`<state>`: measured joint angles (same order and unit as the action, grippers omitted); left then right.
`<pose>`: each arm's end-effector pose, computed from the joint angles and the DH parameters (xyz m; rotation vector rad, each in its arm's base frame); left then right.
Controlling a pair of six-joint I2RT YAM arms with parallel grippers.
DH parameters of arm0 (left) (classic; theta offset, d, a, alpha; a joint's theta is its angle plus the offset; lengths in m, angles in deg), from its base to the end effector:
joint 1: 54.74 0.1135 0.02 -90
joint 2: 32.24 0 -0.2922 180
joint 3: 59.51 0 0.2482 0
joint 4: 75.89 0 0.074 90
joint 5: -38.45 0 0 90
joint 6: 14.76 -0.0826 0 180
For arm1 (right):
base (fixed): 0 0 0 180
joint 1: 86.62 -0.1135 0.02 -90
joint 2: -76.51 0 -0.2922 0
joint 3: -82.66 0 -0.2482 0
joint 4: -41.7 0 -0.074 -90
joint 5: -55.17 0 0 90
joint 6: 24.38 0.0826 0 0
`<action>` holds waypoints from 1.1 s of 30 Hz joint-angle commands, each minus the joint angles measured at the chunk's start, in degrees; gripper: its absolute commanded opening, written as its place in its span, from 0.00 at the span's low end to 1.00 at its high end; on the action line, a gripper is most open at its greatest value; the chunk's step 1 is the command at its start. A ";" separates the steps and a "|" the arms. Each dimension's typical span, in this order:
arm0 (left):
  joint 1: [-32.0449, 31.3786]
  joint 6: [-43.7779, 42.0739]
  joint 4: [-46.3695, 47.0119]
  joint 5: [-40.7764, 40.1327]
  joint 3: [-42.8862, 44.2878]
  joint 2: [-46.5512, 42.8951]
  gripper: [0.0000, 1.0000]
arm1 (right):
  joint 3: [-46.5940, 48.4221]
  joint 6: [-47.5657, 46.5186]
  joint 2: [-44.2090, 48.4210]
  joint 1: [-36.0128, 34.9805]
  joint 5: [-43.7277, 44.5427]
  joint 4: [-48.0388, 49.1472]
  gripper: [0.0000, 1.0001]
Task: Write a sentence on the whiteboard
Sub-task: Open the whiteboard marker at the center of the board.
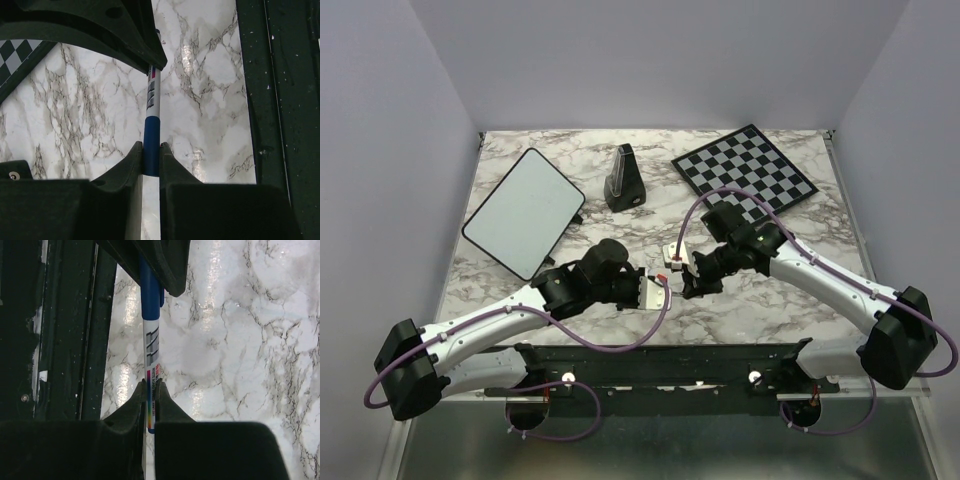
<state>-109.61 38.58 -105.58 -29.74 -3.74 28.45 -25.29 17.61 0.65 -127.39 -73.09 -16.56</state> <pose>0.1178 -0.2207 0.2614 1.7119 1.3598 -0.5945 0.1645 0.2094 0.2577 -1.9025 1.6352 0.8260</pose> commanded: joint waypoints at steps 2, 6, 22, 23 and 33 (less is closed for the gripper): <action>-0.24 5.27 4.00 2.37 -0.20 -2.23 0.00 | 2.32 1.33 -0.17 -0.10 -3.75 -1.78 0.08; 0.03 16.41 6.91 -1.58 -1.61 -5.22 0.00 | 5.91 3.88 1.14 3.40 -8.04 -3.27 0.69; 2.22 52.14 71.93 -27.60 -20.08 -19.49 0.00 | 26.45 61.31 6.76 17.04 -23.61 34.12 1.00; 2.23 51.61 75.00 -27.95 -19.03 -18.25 0.00 | 23.88 72.85 6.86 16.96 -24.40 40.25 1.00; 1.79 54.94 88.82 -29.62 -10.05 -4.71 0.00 | 17.08 101.00 2.99 16.17 -22.47 68.69 0.99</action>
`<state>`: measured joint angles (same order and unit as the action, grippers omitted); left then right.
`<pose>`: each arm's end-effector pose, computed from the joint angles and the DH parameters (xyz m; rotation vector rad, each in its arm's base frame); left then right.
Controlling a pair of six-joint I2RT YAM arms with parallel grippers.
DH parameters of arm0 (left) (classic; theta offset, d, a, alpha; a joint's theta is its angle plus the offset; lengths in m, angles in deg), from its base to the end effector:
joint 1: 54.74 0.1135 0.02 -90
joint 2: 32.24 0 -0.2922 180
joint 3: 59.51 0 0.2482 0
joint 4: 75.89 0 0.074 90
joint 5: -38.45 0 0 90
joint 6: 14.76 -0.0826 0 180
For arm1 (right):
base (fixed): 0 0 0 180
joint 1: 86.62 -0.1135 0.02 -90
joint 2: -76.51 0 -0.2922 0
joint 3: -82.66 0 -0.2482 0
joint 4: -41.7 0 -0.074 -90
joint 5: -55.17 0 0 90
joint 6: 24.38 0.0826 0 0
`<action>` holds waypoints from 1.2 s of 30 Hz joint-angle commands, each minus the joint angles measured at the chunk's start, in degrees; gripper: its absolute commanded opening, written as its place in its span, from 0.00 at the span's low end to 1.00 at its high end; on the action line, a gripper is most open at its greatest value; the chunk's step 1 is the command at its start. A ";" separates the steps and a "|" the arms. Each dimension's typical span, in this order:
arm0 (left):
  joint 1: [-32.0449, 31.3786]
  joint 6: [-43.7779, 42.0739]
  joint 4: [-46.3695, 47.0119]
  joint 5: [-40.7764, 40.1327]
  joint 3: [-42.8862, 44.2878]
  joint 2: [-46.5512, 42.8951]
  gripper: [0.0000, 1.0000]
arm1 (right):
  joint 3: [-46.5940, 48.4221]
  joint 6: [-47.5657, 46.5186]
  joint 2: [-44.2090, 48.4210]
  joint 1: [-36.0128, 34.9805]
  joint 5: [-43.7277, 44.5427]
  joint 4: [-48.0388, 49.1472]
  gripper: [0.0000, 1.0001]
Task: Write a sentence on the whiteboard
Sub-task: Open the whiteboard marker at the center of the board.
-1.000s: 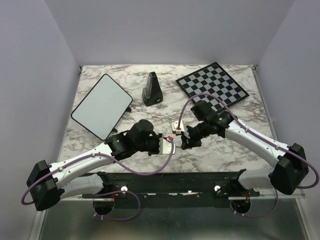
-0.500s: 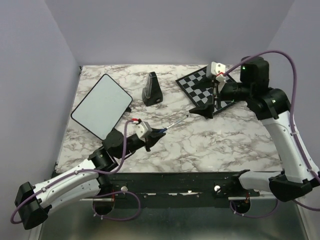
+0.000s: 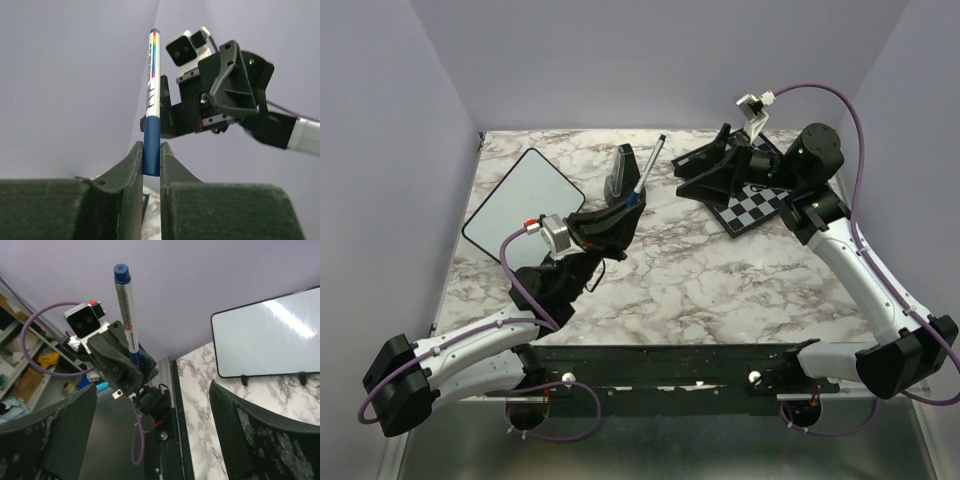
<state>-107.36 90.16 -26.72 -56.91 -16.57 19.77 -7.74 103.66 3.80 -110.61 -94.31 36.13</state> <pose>0.1304 -0.1580 0.4053 0.2087 0.8967 -1.0588 0.2308 0.1806 0.4874 -0.7880 1.4913 1.5474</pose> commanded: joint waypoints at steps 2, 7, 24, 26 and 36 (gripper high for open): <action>-0.64 4.76 11.37 -2.89 3.66 6.61 0.00 | -0.55 15.48 -0.15 -1.06 -1.34 18.55 0.98; -1.08 6.70 13.66 -1.58 5.23 11.17 0.00 | 0.15 15.31 -1.82 -1.94 -1.16 19.61 0.95; -1.61 6.79 6.29 3.43 6.64 11.89 0.00 | 4.01 8.72 -5.69 -2.55 -1.86 13.37 0.70; -1.52 6.70 5.75 3.17 6.30 11.54 0.00 | 3.84 8.71 -5.69 -2.64 -2.48 13.72 0.62; -1.26 6.79 5.84 3.61 6.47 11.10 0.00 | 2.61 11.62 -5.96 -4.31 -4.94 17.41 0.42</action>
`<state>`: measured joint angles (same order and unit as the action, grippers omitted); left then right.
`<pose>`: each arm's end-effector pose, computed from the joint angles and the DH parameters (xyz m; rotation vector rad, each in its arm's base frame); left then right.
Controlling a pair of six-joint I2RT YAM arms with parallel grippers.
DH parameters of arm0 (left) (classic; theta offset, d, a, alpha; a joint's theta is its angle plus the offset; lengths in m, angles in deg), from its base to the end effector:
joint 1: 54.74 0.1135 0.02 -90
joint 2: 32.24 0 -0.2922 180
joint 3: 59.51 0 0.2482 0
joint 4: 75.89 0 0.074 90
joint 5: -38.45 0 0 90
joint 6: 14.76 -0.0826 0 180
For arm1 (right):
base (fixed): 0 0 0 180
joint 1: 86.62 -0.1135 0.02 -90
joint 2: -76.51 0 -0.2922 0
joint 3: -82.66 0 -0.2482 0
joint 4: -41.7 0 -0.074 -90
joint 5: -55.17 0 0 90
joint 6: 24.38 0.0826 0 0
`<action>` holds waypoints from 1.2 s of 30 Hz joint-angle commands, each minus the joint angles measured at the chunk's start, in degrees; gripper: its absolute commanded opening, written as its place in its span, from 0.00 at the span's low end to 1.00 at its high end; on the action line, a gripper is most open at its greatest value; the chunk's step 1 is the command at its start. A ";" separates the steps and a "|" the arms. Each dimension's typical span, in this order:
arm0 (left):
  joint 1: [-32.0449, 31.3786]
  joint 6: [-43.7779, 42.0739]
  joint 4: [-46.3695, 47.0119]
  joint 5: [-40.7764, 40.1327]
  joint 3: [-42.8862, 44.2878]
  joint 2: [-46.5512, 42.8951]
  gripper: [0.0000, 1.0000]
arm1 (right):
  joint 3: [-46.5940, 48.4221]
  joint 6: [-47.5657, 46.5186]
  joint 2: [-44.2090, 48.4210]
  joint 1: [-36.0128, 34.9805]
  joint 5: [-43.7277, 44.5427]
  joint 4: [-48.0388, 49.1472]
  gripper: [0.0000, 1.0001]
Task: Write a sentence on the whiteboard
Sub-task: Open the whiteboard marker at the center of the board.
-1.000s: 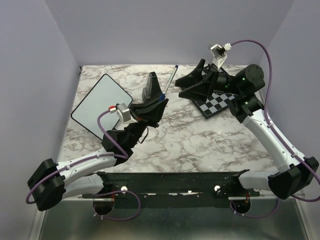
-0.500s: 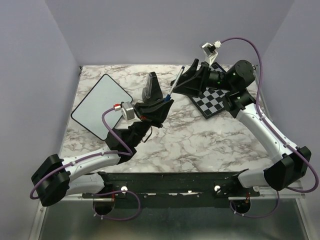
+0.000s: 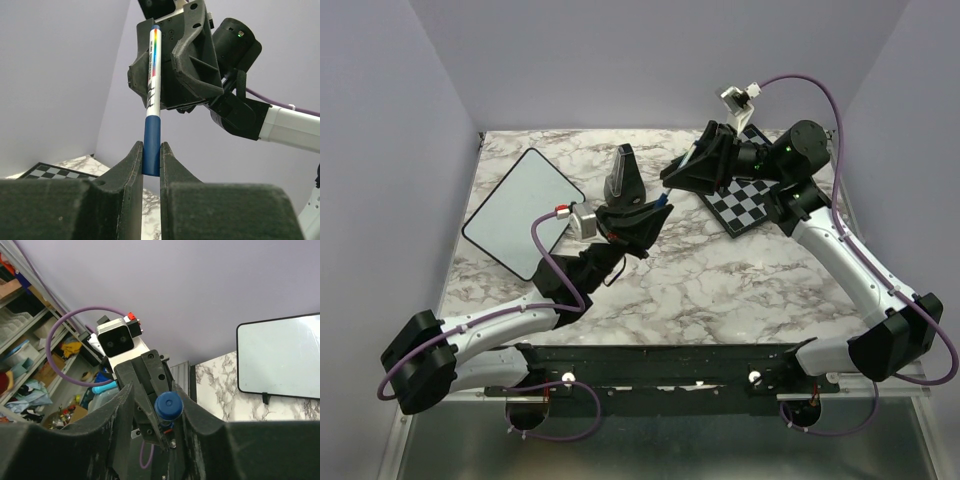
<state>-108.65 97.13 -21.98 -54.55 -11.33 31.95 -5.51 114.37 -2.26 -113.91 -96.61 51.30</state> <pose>0.1536 -0.2034 0.4042 0.2180 0.9486 -1.2014 0.2414 0.2065 0.4997 -0.8429 1.3920 1.6901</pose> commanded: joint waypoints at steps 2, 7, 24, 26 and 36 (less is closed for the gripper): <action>0.03 -0.09 1.18 1.42 1.31 -1.08 0.00 | 0.38 0.99 0.10 -1.01 -2.82 2.60 0.35; 0.12 0.08 1.36 1.25 1.05 -0.99 0.00 | 0.64 1.00 0.19 -1.01 -3.35 2.69 0.30; 2.93 -1.41 -12.77 2.74 -1.59 -11.96 0.57 | 9.25 -25.09 0.36 -0.92 -0.54 -20.07 0.01; 3.37 -2.55 -18.47 2.65 -2.11 -16.00 0.65 | 9.96 -27.38 0.28 -0.75 2.09 -23.15 0.01; 4.43 -7.83 -51.61 -11.02 -0.97 -32.36 0.86 | 6.81 -50.73 2.55 -0.31 22.99 -30.28 0.01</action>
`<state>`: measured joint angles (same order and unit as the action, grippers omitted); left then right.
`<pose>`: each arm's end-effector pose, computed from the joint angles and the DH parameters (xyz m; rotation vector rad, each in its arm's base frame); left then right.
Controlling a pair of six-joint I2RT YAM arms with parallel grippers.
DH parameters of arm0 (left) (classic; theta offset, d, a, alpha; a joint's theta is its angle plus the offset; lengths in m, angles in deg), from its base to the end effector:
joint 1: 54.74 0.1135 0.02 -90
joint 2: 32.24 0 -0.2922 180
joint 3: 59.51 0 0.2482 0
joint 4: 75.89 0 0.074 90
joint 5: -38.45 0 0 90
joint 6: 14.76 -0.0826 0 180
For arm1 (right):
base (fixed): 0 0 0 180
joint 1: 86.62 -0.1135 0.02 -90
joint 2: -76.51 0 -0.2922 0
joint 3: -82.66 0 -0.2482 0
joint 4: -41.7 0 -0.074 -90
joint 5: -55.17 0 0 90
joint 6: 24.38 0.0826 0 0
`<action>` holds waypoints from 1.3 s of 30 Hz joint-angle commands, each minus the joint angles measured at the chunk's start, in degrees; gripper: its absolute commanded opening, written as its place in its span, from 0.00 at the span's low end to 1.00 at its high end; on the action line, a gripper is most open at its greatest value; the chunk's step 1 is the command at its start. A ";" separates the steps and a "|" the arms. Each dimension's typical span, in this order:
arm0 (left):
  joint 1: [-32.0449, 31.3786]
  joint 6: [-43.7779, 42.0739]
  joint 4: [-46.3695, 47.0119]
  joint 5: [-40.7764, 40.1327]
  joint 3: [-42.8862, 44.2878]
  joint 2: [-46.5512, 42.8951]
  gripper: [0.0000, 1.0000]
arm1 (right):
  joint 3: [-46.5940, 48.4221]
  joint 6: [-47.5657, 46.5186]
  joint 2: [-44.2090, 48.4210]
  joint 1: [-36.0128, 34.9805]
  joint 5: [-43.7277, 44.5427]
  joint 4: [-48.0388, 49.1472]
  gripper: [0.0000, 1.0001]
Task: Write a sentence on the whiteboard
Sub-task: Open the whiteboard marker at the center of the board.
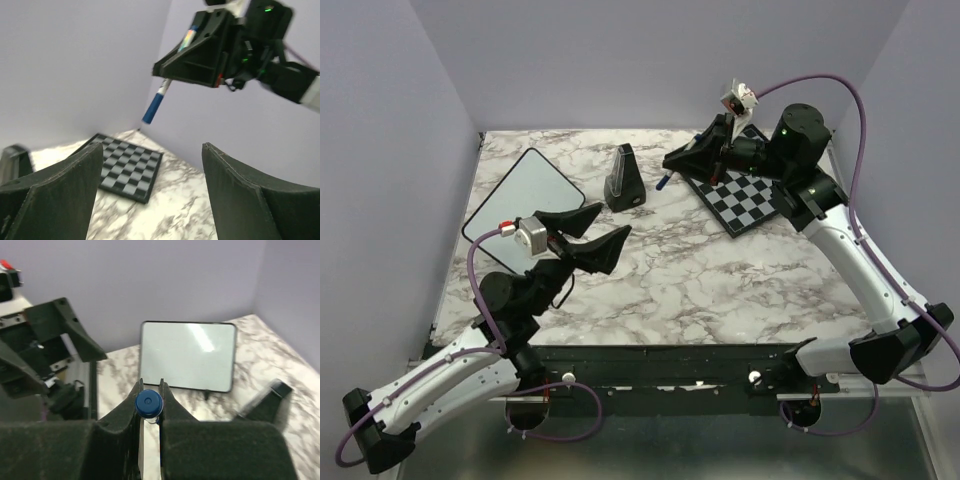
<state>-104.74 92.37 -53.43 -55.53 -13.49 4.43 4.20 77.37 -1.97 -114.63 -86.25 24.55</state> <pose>0.1095 -0.1215 0.4108 0.2380 1.0425 -1.0294 0.2477 0.2049 0.5100 -0.9649 1.3170 1.1952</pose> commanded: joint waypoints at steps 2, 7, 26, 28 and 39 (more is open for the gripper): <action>0.60 -2.89 -26.30 -13.22 1.37 -7.64 0.87 | -7.01 -16.30 3.50 0.41 20.28 -1.25 0.01; 0.78 -0.78 -33.89 -21.57 0.84 -11.96 0.91 | -17.83 -19.13 6.93 0.41 39.23 11.38 0.00; 2.98 3.61 -46.99 -24.40 6.73 -8.71 0.92 | 4.91 -11.92 2.54 0.41 40.62 3.69 0.01; 3.15 3.62 -46.82 -23.96 6.55 -9.42 0.92 | 2.99 -11.92 2.80 0.41 38.51 3.77 0.01; 3.15 -12.54 -33.81 10.72 6.55 -6.61 0.92 | -6.24 -13.86 5.35 0.41 -1.40 0.87 0.00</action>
<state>-101.68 88.46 -93.28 -61.96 -7.76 -4.53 -0.28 63.62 2.36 -114.19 -72.59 26.49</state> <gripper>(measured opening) 0.922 0.157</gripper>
